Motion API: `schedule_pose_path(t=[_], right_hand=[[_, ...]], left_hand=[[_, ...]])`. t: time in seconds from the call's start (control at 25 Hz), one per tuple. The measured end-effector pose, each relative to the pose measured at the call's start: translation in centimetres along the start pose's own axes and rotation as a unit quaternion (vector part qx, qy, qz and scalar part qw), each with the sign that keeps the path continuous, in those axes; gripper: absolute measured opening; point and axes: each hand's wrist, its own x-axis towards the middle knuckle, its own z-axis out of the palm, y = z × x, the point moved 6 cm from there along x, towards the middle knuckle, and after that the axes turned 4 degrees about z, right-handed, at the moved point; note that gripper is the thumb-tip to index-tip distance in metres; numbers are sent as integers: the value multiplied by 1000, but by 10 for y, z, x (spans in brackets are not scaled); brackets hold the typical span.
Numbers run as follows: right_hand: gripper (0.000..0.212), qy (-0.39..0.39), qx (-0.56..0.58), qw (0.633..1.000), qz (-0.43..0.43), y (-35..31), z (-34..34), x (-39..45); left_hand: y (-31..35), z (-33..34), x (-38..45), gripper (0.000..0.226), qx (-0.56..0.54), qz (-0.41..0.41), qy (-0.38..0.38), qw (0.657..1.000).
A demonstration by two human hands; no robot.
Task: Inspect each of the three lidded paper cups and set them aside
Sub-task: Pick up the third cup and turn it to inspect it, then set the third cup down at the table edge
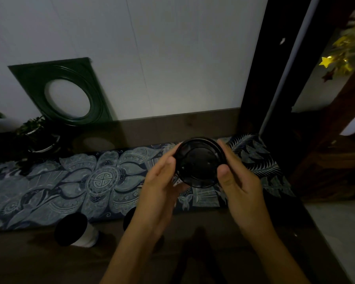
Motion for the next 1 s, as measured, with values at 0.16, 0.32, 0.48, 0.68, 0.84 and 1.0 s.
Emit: schedule_pose_path(t=[0.16, 0.32, 0.48, 0.68, 0.84, 1.0], right_hand=[[42, -20, 95, 986, 133, 62, 2, -13], [37, -8, 94, 970, 222, 115, 4, -26], [35, 8, 123, 947, 295, 157, 5, -34], [38, 19, 133, 910, 392, 216, 7, -51], [29, 25, 123, 896, 425, 236, 6, -58], [23, 33, 144, 888, 435, 246, 2, -66]], left_hand=[[-51, -11, -4, 39, 27, -61, -13, 998], [-114, -30, -8, 37, 8, -130, 47, 990], [-166, -48, -8, 31, 2, -184, 107, 977], [-217, -61, -13, 20, 37, -248, 122, 961], [-239, -66, -16, 20, 59, -286, 106, 951], [-248, -66, -22, 23, 94, -271, 81, 955]])
